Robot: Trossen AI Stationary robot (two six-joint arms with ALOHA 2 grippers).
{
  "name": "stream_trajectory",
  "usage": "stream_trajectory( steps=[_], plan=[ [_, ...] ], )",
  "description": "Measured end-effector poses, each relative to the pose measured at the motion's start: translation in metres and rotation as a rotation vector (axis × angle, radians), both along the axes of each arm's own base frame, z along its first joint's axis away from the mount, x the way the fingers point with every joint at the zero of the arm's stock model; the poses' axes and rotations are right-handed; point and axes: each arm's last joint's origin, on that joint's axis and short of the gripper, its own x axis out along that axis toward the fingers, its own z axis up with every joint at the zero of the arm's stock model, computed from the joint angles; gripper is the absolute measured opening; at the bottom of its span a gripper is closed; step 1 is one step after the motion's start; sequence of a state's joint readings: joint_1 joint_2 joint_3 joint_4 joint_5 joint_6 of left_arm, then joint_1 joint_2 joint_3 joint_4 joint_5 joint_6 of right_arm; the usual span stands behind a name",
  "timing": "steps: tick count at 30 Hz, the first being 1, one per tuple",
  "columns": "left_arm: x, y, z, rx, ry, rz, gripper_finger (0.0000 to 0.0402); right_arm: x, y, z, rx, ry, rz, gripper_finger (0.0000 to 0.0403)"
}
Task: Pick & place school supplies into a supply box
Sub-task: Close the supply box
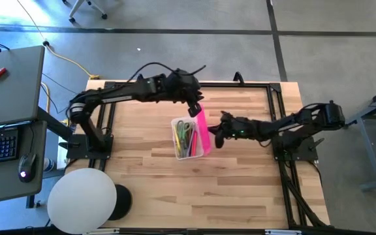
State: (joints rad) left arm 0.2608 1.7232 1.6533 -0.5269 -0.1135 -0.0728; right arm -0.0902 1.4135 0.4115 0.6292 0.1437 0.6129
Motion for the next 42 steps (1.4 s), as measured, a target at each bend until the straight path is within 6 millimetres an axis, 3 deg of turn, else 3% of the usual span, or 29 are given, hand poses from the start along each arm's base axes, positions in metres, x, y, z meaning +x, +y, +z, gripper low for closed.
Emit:
stream_trajectory(
  steps=[6, 10, 15, 21, 26, 34, 42],
  plan=[
    [-0.02, -0.034, 0.029, 0.064, -0.022, -0.019, 0.0115, 0.029, 0.011, 0.039, -0.145, -0.041, 0.039, 0.0001],
    [-0.029, -0.056, 0.041, 0.085, -0.05, -0.06, 0.0115, 0.04, 0.011, 0.05, -0.178, -0.018, 0.063, 0.0001],
    [-0.039, -0.084, 0.052, 0.117, -0.06, -0.089, 0.0115, 0.048, 0.01, 0.035, -0.167, 0.063, 0.061, 0.0],
    [-0.053, -0.116, 0.055, 0.169, -0.014, -0.068, 0.0115, 0.062, 0.016, 0.025, -0.151, -0.02, 0.086, 0.0],
    [-0.064, -0.137, 0.064, 0.205, -0.052, -0.046, 0.0115, 0.095, 0.022, 0.012, -0.272, 0.081, 0.16, 0.0],
    [-0.074, -0.154, 0.064, 0.238, -0.024, -0.04, 0.0115, 0.147, 0.022, -0.007, -0.307, 0.302, 0.231, 0.0],
    [-0.082, -0.154, 0.055, 0.21, 0.056, 0.033, 0.0115, 0.149, 0.024, -0.023, -0.281, 0.428, 0.29, 0.0]
  ],
)
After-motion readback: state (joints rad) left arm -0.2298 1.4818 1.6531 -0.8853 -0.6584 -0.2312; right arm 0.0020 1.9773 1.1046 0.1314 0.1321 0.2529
